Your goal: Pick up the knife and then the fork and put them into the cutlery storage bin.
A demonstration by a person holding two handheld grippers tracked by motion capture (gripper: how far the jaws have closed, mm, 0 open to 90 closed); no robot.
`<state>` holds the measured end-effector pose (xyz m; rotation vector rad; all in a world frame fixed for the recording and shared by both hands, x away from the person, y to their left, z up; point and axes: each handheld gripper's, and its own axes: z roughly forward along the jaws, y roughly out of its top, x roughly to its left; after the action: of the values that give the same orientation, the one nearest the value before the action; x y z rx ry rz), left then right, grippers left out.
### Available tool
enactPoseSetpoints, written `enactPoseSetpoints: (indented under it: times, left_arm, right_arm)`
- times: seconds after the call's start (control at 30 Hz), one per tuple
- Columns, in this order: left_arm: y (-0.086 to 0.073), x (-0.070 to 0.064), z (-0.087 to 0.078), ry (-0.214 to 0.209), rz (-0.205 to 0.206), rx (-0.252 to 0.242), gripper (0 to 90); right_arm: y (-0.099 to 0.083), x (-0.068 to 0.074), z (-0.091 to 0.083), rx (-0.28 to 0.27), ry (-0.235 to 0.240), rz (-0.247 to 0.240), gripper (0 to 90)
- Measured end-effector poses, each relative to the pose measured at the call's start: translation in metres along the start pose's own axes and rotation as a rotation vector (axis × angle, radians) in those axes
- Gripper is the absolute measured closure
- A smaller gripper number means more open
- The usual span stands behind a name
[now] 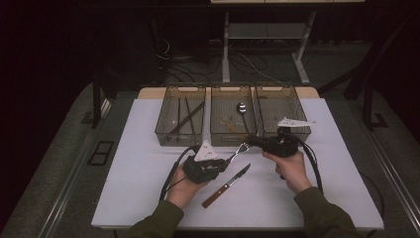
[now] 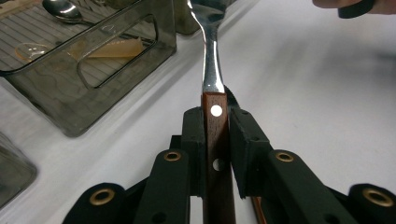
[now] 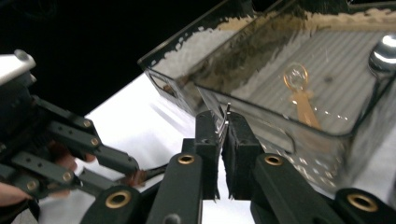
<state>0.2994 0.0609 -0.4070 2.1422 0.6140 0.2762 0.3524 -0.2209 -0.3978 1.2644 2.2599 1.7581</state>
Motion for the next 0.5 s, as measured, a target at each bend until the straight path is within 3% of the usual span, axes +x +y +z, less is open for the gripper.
enactPoseSetpoints:
  times: [0.17, 0.33, 0.5]
  left_arm:
    - [-0.003, 0.003, 0.000, -0.045, -0.010, -0.029, 72.1]
    - [-0.007, 0.007, -0.006, -0.064, -0.002, -0.020, 59.1]
    - [-0.016, 0.015, -0.015, -0.076, -0.018, -0.043, 51.7]
  right_arm:
    - [0.009, 0.006, 0.003, -0.015, 0.013, -0.002, 86.8]
    - [0.023, 0.005, -0.004, -0.026, -0.045, -0.051, 86.8]
    - [0.039, -0.003, -0.019, -0.053, -0.093, -0.047, 86.8]
